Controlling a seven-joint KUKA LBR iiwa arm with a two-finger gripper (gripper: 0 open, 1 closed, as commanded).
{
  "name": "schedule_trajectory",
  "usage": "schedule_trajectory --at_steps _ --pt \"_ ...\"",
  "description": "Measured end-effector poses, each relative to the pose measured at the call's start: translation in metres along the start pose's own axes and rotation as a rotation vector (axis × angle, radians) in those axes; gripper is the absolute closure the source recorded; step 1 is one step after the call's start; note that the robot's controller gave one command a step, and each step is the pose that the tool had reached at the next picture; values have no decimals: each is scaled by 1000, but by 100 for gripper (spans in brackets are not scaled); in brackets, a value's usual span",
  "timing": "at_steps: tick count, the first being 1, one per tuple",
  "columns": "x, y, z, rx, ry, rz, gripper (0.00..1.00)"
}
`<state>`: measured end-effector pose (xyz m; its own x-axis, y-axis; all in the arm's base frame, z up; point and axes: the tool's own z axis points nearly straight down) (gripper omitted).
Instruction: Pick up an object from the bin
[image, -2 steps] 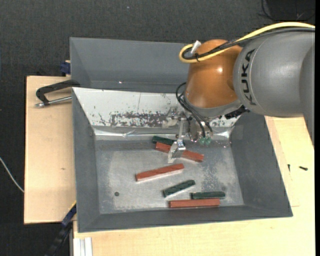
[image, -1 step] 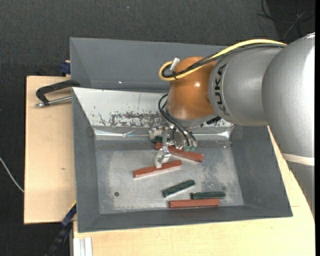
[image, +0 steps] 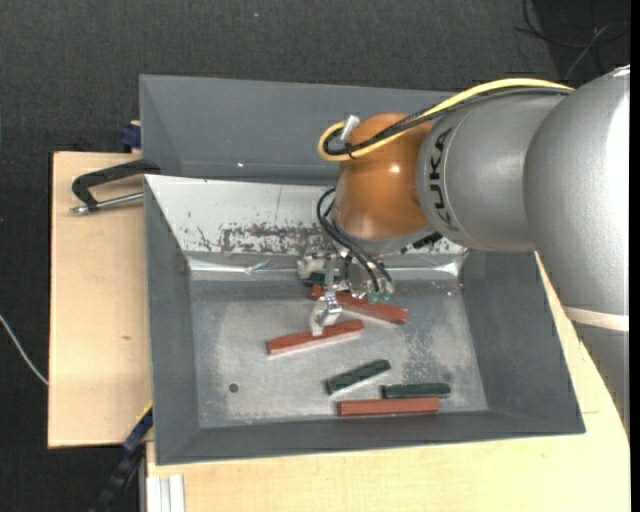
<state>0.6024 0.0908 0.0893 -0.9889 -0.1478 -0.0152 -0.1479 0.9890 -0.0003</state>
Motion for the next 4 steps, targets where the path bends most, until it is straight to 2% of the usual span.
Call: schedule_trajectory --at_steps 1,2,3,4 --pt "4 -1 -5 -3 6 -2 100" --pt "-4 -5 -7 -4 -34 -179 0" --pt "-2 -5 -7 4 -28 -92 0" --pt "10 -2 8 -2 9 -100 100"
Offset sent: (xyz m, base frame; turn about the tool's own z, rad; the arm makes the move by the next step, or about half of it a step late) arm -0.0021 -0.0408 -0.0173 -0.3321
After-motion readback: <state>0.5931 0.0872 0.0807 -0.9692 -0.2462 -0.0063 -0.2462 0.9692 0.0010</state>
